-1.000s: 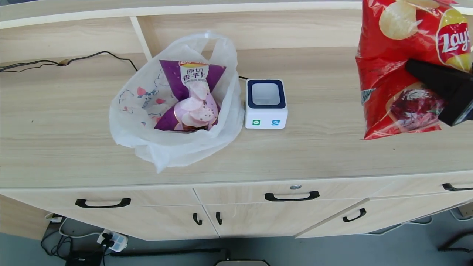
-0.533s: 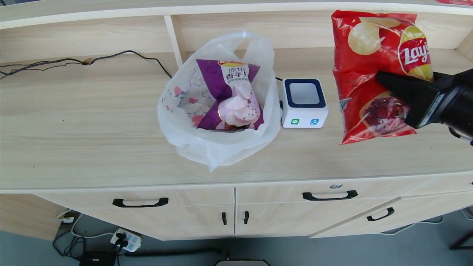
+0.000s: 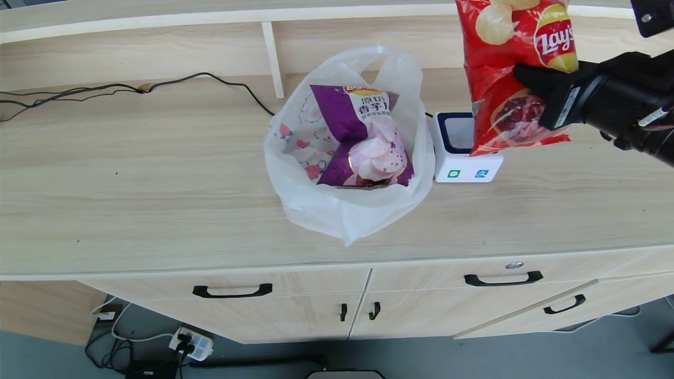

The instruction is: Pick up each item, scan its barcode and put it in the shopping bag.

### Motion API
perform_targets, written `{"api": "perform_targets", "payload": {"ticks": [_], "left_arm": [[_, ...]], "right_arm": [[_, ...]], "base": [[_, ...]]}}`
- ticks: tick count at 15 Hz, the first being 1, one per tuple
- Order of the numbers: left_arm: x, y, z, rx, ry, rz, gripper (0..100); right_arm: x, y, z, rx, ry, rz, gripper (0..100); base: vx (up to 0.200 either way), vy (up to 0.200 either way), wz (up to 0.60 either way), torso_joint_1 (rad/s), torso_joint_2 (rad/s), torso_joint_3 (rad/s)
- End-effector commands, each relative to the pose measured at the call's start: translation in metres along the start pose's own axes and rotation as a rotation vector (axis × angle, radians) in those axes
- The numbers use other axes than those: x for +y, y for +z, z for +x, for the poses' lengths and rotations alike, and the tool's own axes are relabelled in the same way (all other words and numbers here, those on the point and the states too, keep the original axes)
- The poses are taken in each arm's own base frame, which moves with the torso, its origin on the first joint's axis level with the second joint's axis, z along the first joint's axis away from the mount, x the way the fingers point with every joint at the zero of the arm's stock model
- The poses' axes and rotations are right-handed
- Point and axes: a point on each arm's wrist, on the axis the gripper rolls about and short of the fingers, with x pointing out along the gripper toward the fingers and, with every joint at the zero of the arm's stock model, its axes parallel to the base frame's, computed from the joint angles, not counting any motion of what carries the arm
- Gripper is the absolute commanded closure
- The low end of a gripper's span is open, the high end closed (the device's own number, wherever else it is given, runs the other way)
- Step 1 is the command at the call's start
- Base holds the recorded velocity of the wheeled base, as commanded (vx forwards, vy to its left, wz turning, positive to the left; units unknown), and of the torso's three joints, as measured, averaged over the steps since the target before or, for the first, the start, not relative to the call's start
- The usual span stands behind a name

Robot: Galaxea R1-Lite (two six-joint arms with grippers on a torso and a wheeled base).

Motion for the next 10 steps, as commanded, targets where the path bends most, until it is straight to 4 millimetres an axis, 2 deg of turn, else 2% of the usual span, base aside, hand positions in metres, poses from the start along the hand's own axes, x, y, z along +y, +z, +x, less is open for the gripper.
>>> {"api": "perform_targets", "payload": {"ticks": [1, 5, 10], "left_arm": [[0.0, 0.0002, 0.0001, 0.0, -0.001, 0.0, 0], [0.0, 0.0003, 0.0, -0.003, 0.0, 0.0, 0], [0.0, 0.0004, 0.0001, -0.002, 0.0, 0.001, 0]], "right_arm": [[-0.0057, -0.0129, 0.0152, 0.031, -0.004, -0.072, 100], [-0.0063, -0.0154, 0.019, 0.02, 0.036, -0.213, 100], [-0.0057, -0.0166, 0.0187, 0.021, 0.048, -0.214, 100]], "base": [[0.0, 0.0, 0.0, 0.0, 0.0, 0.0], [0.0, 0.0, 0.0, 0.0, 0.0, 0.0], [0.0, 0.0, 0.0, 0.0, 0.0, 0.0]]}}
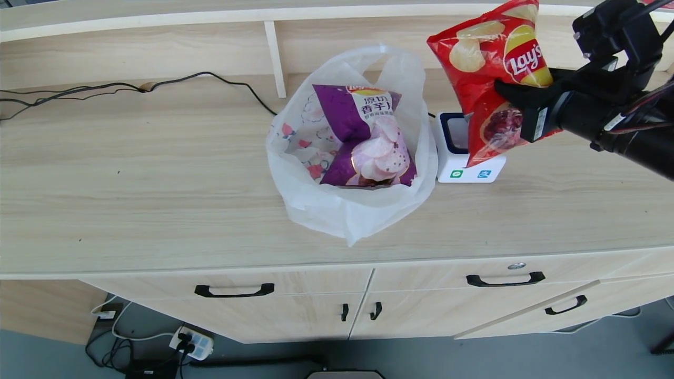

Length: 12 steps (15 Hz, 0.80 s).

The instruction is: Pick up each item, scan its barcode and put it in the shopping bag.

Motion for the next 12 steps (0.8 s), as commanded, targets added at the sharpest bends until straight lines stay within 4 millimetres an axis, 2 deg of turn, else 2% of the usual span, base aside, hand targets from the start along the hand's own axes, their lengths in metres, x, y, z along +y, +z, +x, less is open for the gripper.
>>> {"api": "perform_targets", "payload": {"ticks": [1, 4, 9, 12], "left_arm": [[0.0, 0.0, 0.0, 0.001, 0.001, 0.001, 0], [0.0, 0.0, 0.0, 0.0, 0.001, 0.003, 0], [0.0, 0.0, 0.0, 0.0, 0.001, 0.001, 0], [0.0, 0.0, 0.0, 0.0, 0.001, 0.0, 0]], "right_arm": [[0.002, -0.003, -0.001, 0.011, 0.009, 0.001, 100], [-0.001, -0.01, -0.003, 0.019, 0.026, -0.034, 100], [-0.001, -0.009, -0.004, 0.018, 0.024, -0.036, 100], [-0.008, 0.004, -0.009, -0.027, -0.005, -0.041, 100]], "base": [[0.0, 0.0, 0.0, 0.0, 0.0, 0.0], [0.0, 0.0, 0.0, 0.0, 0.0, 0.0], [0.0, 0.0, 0.0, 0.0, 0.0, 0.0], [0.0, 0.0, 0.0, 0.0, 0.0, 0.0]]}}
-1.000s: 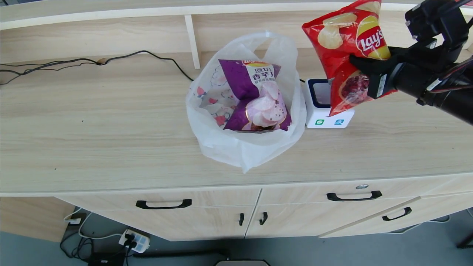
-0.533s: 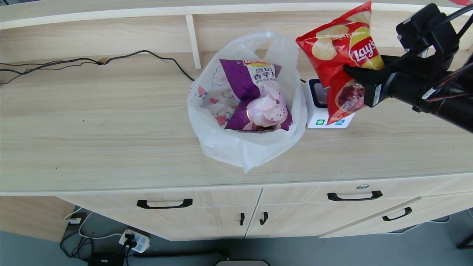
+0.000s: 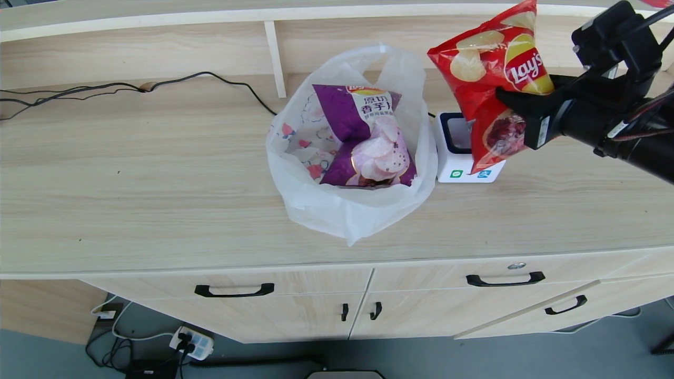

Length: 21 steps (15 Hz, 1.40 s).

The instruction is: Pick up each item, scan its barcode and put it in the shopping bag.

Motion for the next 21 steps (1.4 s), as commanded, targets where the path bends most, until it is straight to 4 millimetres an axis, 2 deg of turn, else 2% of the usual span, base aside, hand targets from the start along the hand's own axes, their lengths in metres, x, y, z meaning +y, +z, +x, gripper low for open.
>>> {"api": "perform_targets", "payload": {"ticks": [1, 3, 5, 9, 11, 13, 15, 19, 21], "left_arm": [[0.0, 0.0, 0.0, 0.001, 0.0, 0.0, 0], [0.0, 0.0, 0.0, 0.001, 0.0, 0.0, 0], [0.0, 0.0, 0.0, 0.001, 0.0, 0.0, 0], [0.0, 0.0, 0.0, 0.003, 0.0, 0.001, 0], [0.0, 0.0, 0.0, 0.003, 0.0, 0.001, 0], [0.0, 0.0, 0.0, 0.003, 0.0, 0.0, 0], [0.0, 0.0, 0.0, 0.003, 0.0, 0.0, 0], [0.0, 0.0, 0.0, 0.003, 0.0, 0.001, 0], [0.0, 0.0, 0.0, 0.003, 0.0, 0.001, 0]], "right_arm": [[-0.007, 0.014, -0.01, -0.044, -0.027, -0.001, 100], [-0.014, 0.035, -0.032, -0.093, -0.047, 0.042, 100], [-0.013, 0.048, -0.045, -0.108, -0.056, 0.097, 100], [-0.015, 0.053, -0.05, -0.117, -0.073, 0.16, 100], [-0.014, 0.049, -0.05, -0.083, -0.114, 0.192, 100], [-0.014, 0.043, -0.052, -0.022, -0.237, 0.317, 100], [-0.022, 0.053, -0.06, -0.028, -0.364, 0.402, 100], [0.006, 0.056, -0.062, 0.005, -0.256, 0.616, 100], [0.015, 0.054, -0.067, 0.078, -0.221, 0.672, 100]], "base": [[0.0, 0.0, 0.0, 0.0, 0.0, 0.0], [0.0, 0.0, 0.0, 0.0, 0.0, 0.0], [0.0, 0.0, 0.6, 0.002, 0.01, 0.0], [0.0, 0.0, 0.6, 0.001, 0.0, 0.001], [0.0, 0.0, 0.6, -0.002, 0.0, 0.002], [0.0, 0.0, 0.3, -0.001, 0.0, -0.001], [0.0, 0.0, 0.0, 0.0, 0.0, 0.0], [0.0, 0.0, 0.0, 0.0, 0.0, 0.0], [0.0, 0.0, 0.0, 0.0, 0.0, 0.0]]}}
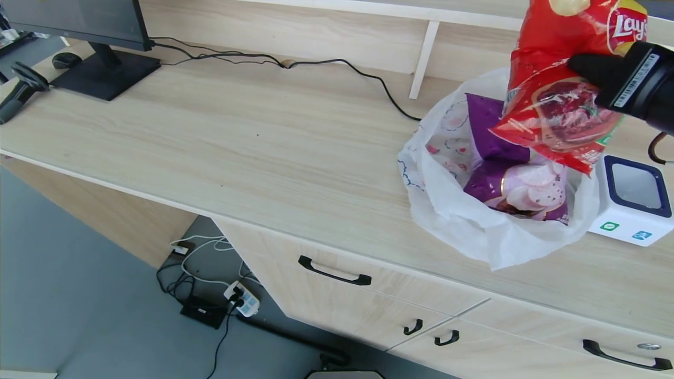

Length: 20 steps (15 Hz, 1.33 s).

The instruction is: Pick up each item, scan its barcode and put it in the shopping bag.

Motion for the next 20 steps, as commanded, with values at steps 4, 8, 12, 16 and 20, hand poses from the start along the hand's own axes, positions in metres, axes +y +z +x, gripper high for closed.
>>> {"api": "perform_targets", "payload": {"ticks": [4, 8, 12, 16, 20], "left_arm": [[0.0, 0.0, 0.0, 0.001, 0.0, -0.001, 0], [0.0, 0.0, 0.0, 0.001, 0.0, -0.001, 0], [0.0, 0.0, 0.0, 0.001, 0.0, -0.001, 0], [0.0, 0.0, 0.0, 0.001, 0.0, -0.001, 0], [0.0, 0.0, 0.0, 0.0, 0.0, 0.0, 0]], "right_arm": [[-0.002, -0.023, -0.004, 0.142, -0.107, 0.068, 100], [0.001, -0.029, 0.002, 0.149, -0.143, 0.122, 100], [0.015, -0.007, 0.001, 0.096, -0.073, 0.16, 100], [0.017, -0.019, 0.016, 0.115, -0.158, 0.137, 100], [0.016, -0.035, 0.033, 0.15, -0.222, 0.108, 100]], "base": [[0.0, 0.0, 0.0, 0.0, 0.0, 0.0], [0.0, 0.0, 0.0, 0.0, 0.0, 0.0], [0.0, 0.0, 0.0, 0.0, 0.0, 0.0], [0.0, 0.0, 0.0, 0.0, 0.0, 0.0], [0.0, 0.0, 0.0, 0.0, 0.0, 0.0]]}}
